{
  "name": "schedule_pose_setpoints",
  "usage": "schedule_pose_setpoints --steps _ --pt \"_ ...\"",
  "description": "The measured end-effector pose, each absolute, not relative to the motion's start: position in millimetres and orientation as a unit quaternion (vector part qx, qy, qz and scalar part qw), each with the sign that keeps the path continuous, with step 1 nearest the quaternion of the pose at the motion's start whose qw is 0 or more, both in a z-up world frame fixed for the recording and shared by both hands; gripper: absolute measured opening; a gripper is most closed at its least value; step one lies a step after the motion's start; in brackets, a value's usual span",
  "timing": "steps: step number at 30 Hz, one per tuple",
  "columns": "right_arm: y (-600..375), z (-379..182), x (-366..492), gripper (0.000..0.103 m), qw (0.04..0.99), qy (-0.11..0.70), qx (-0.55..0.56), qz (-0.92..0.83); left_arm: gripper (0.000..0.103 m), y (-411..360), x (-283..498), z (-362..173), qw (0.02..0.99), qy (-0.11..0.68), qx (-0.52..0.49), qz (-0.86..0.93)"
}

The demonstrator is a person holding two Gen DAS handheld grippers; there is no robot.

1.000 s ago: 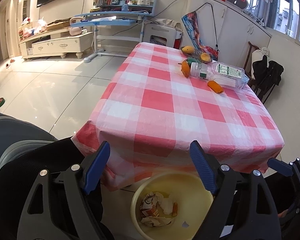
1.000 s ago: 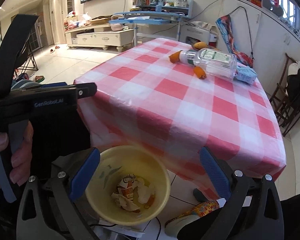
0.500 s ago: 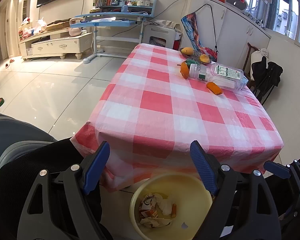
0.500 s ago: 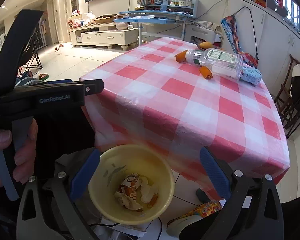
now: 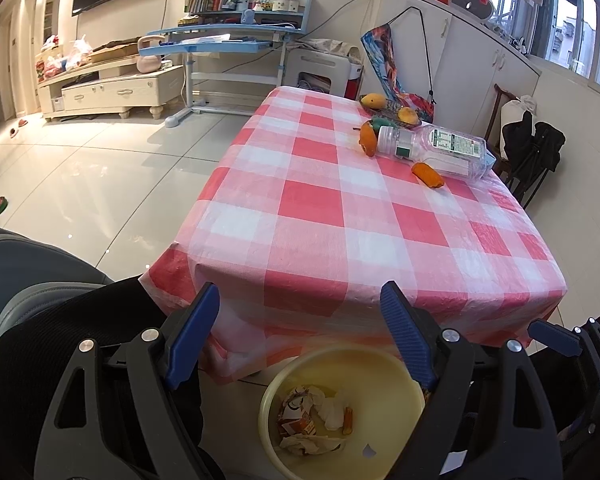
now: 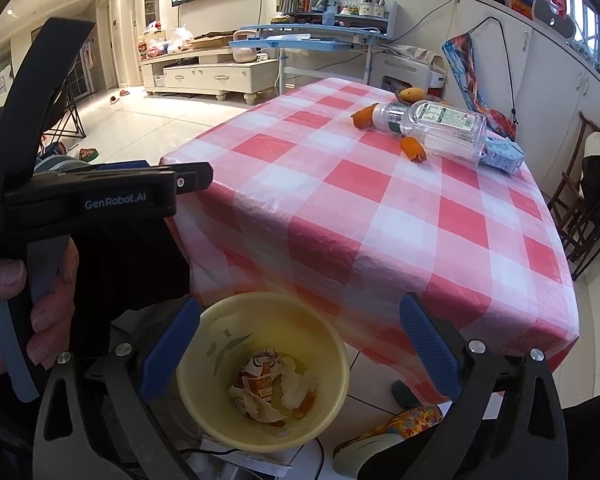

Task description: Collect trash

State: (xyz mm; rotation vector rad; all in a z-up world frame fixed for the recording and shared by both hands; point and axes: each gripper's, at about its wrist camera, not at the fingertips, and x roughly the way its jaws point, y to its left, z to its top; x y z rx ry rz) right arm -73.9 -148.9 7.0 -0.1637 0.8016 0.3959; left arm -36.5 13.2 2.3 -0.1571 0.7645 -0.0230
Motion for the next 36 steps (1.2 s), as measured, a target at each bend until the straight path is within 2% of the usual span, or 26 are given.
schedule_pose_setpoints --steps 24,36 --pt "-159.1 10.8 -67.5 0.096 0.905 0.383 -0.057 0.178 0.079 13.2 -35.3 2.8 0.925 0.371 -0.080 -0.013" --pt "-198.7 22.2 -9.0 0.095 0.913 0.384 -0.001 0.137 0.079 7.4 13.6 19.1 0.927 0.369 -0.068 -0.030"
